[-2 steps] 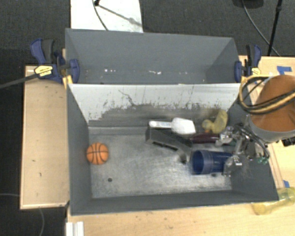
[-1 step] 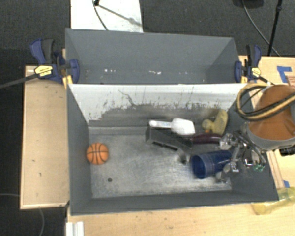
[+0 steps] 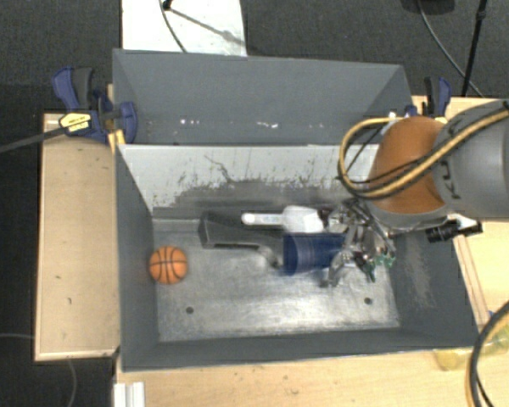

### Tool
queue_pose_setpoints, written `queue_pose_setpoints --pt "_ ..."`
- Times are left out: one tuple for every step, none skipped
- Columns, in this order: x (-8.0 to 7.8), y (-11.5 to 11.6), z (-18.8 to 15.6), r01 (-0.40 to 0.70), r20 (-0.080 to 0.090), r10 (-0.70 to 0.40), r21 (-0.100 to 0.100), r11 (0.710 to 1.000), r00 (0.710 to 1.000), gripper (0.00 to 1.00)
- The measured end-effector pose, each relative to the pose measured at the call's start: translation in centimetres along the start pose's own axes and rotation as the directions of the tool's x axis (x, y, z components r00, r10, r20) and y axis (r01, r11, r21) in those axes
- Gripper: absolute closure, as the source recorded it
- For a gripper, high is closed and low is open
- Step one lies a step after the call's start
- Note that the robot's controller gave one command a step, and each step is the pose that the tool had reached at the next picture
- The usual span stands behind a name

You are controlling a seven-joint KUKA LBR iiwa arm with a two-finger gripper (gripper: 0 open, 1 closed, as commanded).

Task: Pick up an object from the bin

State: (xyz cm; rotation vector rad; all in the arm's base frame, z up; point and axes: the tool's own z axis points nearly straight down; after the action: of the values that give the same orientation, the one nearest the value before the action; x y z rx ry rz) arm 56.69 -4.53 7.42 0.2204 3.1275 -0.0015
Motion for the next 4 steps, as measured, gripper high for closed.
queue_pose_setpoints --pt "0.0 0.0 0.0 0.001 0.0 -0.001 0.0 1.0 1.0 1.0" --pt "0.1 0.0 -0.2 0.002 -0.002 -0.002 0.0 1.0 1.0 1.0" --pt "0.1 0.0 -0.7 0.002 -0.003 -0.002 0.0 1.0 1.0 1.0" --pt "0.3 0.0 -1.6 0.003 -0.01 -0.003 0.0 1.0 1.0 1.0"
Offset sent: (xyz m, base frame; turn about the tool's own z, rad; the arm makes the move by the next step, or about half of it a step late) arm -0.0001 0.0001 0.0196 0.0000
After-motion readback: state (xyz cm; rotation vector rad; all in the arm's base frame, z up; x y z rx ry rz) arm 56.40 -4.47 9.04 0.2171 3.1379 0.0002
